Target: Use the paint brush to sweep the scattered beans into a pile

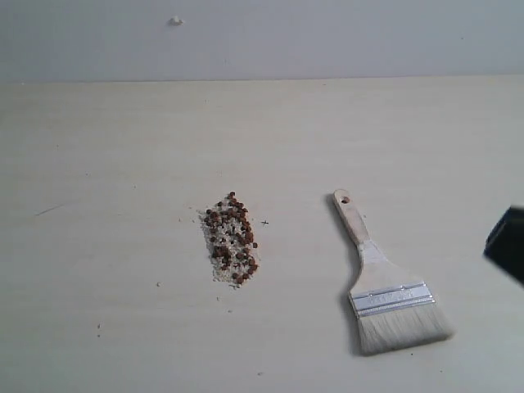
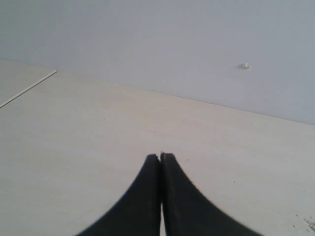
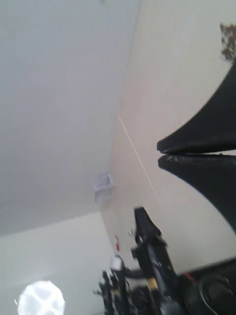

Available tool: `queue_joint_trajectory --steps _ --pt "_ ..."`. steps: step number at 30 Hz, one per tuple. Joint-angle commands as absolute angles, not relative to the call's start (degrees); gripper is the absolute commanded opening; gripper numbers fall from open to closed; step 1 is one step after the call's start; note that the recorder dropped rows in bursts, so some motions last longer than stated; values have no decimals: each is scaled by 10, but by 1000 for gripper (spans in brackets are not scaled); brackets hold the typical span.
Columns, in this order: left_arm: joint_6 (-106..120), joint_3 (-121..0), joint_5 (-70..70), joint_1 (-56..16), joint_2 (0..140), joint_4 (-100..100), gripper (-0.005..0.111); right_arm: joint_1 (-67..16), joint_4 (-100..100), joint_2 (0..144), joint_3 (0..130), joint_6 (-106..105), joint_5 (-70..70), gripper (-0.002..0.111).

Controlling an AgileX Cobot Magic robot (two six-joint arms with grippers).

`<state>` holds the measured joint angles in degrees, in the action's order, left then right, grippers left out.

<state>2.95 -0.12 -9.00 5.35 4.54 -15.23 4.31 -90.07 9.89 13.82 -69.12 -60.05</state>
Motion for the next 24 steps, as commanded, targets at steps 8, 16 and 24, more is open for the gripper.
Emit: queue_joint_trajectory --steps 8,16,24 --pt "31 0 -89 54 43 -156 0 43 -819 94 136 -674 -135 0" --pt "31 0 -89 54 43 -156 0 43 -128 26 135 -85 -151 0" --pt "31 0 -89 54 43 -156 0 44 -57 0 89 7 -186 0"
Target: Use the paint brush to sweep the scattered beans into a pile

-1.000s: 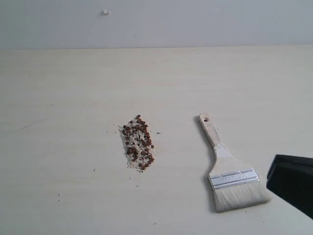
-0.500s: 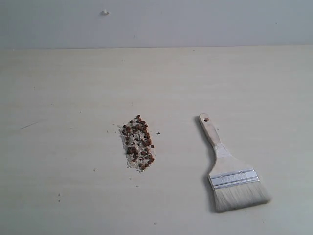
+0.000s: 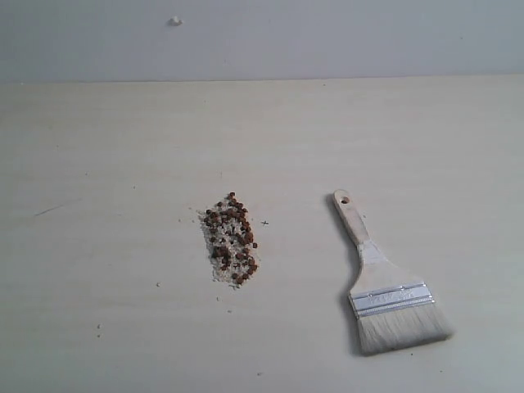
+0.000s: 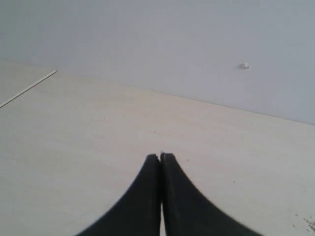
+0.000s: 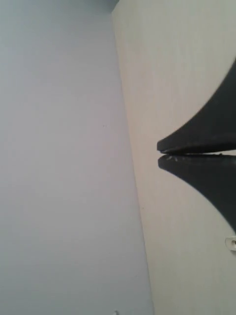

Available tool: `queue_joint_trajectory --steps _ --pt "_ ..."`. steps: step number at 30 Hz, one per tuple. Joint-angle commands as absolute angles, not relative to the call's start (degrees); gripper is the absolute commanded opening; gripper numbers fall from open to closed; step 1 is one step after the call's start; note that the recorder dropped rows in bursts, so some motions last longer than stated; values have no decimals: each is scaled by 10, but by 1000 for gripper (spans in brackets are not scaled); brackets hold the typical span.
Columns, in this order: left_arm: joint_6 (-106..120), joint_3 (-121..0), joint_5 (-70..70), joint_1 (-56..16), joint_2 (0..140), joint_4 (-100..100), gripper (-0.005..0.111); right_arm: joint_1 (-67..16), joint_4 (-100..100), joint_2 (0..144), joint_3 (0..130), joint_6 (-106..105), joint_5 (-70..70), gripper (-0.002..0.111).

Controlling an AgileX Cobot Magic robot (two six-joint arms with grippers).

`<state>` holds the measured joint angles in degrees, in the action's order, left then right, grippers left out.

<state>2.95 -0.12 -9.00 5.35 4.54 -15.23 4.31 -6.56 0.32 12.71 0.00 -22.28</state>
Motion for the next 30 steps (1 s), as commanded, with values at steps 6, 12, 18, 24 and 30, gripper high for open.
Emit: queue_joint_trajectory --steps 6,12,18,24,30 --pt "31 0 -89 54 43 -156 0 44 -14 0 0 0 -102 0" --pt "31 0 -89 54 43 -156 0 44 -14 0 0 0 -161 0" --pt "31 0 -89 54 43 -156 0 44 -14 0 0 0 -161 0" --pt "31 0 -89 54 43 -156 0 44 -14 0 0 0 -161 0" --pt "31 0 -89 54 43 -156 0 44 -14 0 0 0 -161 0"
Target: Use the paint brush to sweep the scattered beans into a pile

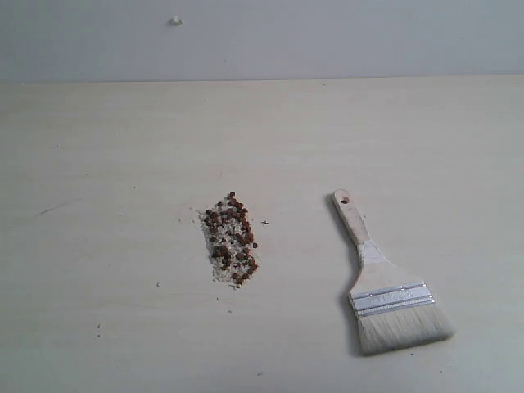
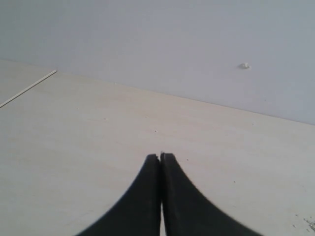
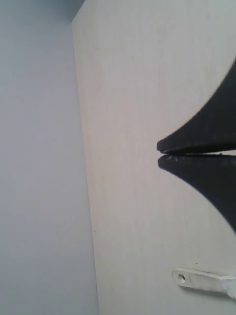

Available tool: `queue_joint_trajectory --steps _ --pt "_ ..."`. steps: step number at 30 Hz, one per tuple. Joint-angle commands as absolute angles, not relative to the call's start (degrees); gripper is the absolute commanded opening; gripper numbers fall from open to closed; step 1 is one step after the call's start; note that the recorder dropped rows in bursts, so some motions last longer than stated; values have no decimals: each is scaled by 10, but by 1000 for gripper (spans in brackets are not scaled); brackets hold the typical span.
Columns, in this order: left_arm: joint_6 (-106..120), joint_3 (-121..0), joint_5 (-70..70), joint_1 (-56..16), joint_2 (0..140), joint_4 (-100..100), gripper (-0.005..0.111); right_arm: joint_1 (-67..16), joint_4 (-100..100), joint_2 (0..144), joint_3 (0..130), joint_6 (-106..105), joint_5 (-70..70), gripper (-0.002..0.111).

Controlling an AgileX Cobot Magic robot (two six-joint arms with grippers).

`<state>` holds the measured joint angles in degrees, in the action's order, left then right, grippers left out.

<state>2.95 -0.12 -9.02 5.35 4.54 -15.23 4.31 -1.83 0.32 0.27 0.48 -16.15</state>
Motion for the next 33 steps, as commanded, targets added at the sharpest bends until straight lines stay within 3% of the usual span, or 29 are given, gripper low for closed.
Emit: queue_joint_trajectory --steps 1,15,33 --pt "31 0 -89 54 43 -156 0 44 -14 0 0 0 -161 0" --pt "119 0 -178 54 43 -85 0 44 -14 0 0 0 -161 0" --pt "118 0 -178 54 43 -85 0 44 -14 0 0 0 -161 0"
